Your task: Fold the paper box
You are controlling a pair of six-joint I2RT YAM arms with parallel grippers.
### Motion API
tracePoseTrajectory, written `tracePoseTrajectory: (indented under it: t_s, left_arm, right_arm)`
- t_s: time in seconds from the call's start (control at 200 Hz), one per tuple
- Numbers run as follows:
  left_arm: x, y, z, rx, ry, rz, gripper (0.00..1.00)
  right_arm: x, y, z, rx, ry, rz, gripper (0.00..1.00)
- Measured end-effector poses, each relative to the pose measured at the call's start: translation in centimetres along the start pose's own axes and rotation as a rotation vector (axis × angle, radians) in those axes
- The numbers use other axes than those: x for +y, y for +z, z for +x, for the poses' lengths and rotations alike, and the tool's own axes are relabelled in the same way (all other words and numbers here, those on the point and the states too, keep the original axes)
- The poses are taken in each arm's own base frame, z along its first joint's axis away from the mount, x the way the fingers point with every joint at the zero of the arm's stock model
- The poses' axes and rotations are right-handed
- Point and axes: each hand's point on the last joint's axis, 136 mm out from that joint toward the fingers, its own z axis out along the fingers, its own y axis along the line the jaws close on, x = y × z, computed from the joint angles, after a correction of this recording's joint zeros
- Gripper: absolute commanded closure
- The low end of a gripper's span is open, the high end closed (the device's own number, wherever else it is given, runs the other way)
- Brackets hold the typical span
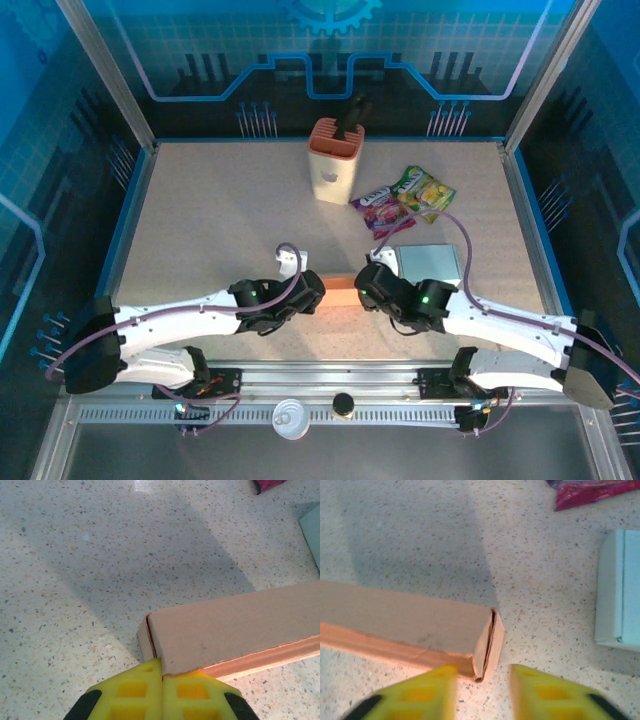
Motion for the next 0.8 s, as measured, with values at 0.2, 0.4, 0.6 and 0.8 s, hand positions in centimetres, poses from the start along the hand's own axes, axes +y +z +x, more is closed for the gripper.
tracePoseTrajectory:
  t_s: [0.2,0.4,0.6,0.8]
  left_arm:
    - [-0.1,-0.2,0.2,-0.027,-0.012,-0.011,1.0]
    - [-0.2,-0.4,0.4,-0.044,-0.024,-0.017,1.0]
    - [-0.1,-0.4,0.4,-0.05,-0.025,-0.023,1.0]
    - [-0.1,-0.3,0.4,-0.054,-0.022,-0.029,1.0]
  right_arm:
    - [0.4,-2.1,0.8,0.03,0.147,-0.14,0.29]
    - [-1.2,-2.6,1.0,0.046,0.495,-0.273,0.26]
    - [-0.9,-1.9,0.5,0.077,0.826,-0.415,0.24]
    - [0.5,-0.6,0.2,0.148,1.014,-0.507,0.23]
